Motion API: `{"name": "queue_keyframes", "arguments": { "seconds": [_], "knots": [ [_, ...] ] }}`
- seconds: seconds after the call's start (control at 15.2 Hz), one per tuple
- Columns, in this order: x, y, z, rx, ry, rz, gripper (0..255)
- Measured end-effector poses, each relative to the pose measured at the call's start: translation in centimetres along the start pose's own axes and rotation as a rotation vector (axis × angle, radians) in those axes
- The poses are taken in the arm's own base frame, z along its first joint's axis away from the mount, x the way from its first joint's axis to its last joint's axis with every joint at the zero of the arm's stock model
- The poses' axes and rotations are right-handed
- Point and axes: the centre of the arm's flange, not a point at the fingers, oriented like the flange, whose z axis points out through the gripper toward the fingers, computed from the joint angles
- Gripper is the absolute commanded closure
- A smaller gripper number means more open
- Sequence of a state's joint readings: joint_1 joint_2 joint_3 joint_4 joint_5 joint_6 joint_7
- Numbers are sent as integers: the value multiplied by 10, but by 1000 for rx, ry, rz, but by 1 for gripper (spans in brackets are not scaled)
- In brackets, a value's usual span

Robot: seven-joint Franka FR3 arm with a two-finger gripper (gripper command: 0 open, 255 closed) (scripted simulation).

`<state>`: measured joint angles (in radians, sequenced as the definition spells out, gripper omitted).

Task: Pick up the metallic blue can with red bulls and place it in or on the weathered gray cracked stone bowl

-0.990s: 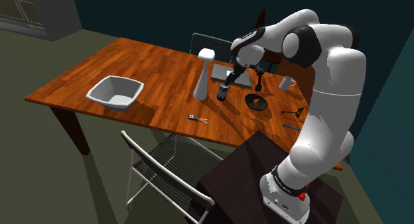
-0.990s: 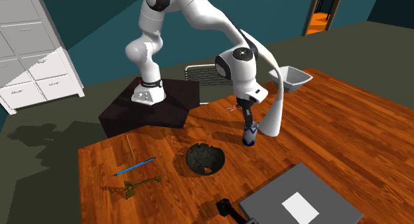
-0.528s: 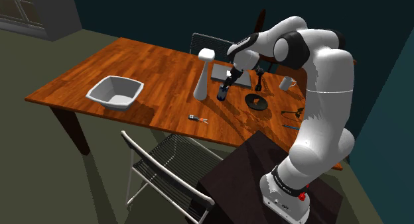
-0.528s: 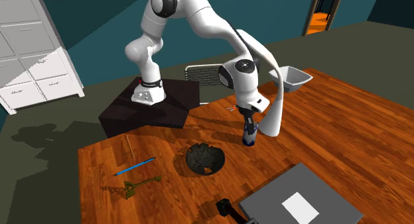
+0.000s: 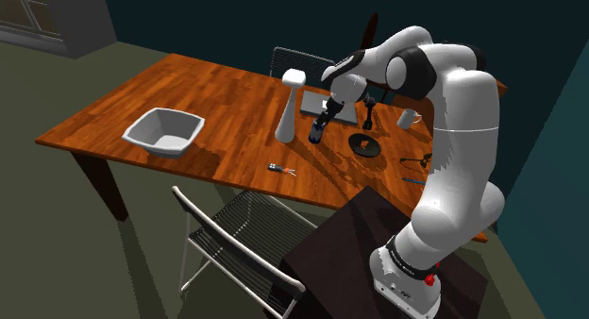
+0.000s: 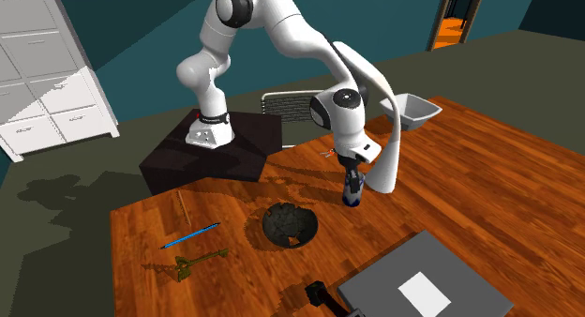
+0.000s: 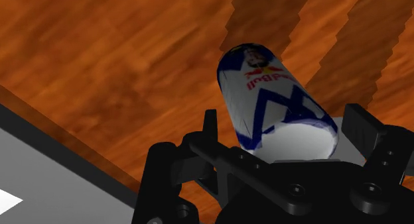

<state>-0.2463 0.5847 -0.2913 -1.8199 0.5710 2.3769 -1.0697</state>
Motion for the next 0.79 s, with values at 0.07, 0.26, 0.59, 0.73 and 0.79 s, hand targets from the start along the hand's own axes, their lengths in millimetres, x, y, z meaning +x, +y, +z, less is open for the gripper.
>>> {"name": "queue_keyframes", "arguments": {
  "seconds": [0.07, 0.26, 0.59, 0.73, 0.79],
  "knots": [
    [0, 0, 0, 0, 0, 0, 255],
    [1, 0, -1, -1, 2, -1, 255],
    [0, 0, -1, -1, 2, 0, 255],
    [0, 0, -1, -1, 2, 0, 255],
    [1, 0, -3, -1, 1, 0, 255]
  ]
}}
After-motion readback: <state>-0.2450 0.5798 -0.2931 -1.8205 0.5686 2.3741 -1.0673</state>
